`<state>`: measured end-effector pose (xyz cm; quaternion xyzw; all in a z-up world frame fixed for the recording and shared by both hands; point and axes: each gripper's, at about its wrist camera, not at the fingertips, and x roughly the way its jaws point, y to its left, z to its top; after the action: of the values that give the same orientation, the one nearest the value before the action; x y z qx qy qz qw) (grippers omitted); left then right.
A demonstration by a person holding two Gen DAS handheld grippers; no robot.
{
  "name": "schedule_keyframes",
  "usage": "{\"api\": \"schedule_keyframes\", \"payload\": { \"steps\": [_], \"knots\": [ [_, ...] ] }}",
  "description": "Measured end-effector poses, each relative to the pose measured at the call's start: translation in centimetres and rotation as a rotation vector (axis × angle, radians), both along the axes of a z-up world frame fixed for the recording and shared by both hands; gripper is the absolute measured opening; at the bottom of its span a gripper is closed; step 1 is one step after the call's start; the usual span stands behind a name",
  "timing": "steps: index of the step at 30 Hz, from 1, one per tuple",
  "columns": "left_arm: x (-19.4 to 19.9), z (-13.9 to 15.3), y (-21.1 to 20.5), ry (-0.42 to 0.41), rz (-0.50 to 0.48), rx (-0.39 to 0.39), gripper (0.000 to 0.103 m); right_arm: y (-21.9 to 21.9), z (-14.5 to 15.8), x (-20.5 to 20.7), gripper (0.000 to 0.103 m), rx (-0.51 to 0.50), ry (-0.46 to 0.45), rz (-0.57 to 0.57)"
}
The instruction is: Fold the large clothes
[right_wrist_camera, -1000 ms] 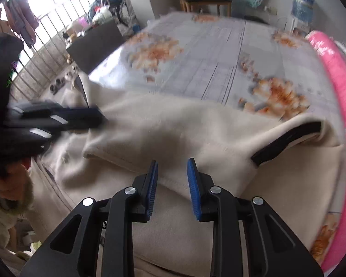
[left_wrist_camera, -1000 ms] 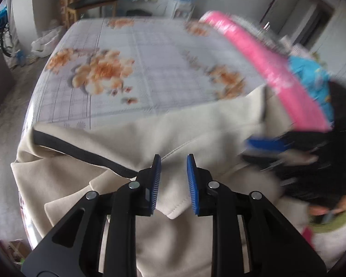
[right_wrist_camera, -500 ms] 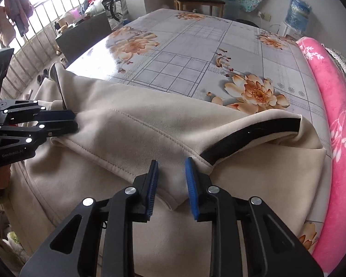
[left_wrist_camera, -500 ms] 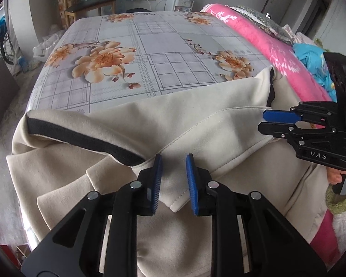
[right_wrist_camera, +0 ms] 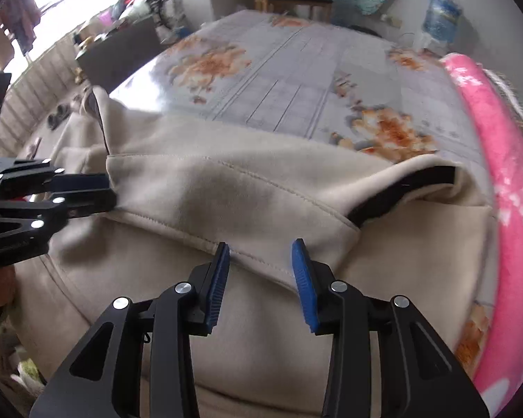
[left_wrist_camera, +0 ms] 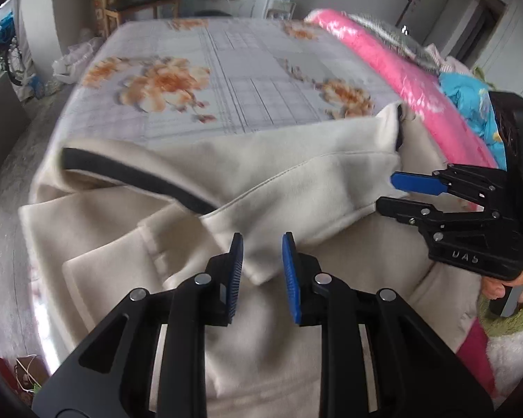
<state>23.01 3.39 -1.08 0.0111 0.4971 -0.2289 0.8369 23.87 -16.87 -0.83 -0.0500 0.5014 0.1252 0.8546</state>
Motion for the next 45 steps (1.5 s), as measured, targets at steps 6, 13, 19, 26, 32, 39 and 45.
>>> {"api": "schedule_keyframes", "payload": {
  "steps": [6,13,19,26,32,39,45],
  "knots": [
    [-6.4,4.2,6.2,-0.112,0.082,-0.041,0.038,1.5,3.1,-5.3,0.065,0.053,-0.061,0.030],
    [-13.4,3.4,12.2,-0.088,0.185,-0.049,0.039,4.6,1.0,-11.0,0.067,0.140,-0.010,0.103],
    [-15.7,0.4,14.7,-0.044,0.265,-0.032,0.039,6.2,-2.8,-11.8,0.067,0.068,0.052,0.094],
    [-14.2,-2.9,16.3,0.061,0.298,-0.059,0.039,5.7,-3.1,-11.7,0.068,0.116,0.067,0.047],
    [-13.6,-3.4,17.3,0.065,0.283,-0.162,0.039,6.0,-3.1,-11.7,0.068,0.103,0.067,0.035],
    [-13.2,-3.9,17.7,0.087,0.218,-0.397,0.039,6.4,-3.2,-11.6,0.069,0.081,0.066,0.032],
    [-11.9,-4.5,18.0,0.108,0.225,-0.483,0.035,6.8,-3.2,-11.5,0.072,0.059,0.064,0.034]
  ]
}}
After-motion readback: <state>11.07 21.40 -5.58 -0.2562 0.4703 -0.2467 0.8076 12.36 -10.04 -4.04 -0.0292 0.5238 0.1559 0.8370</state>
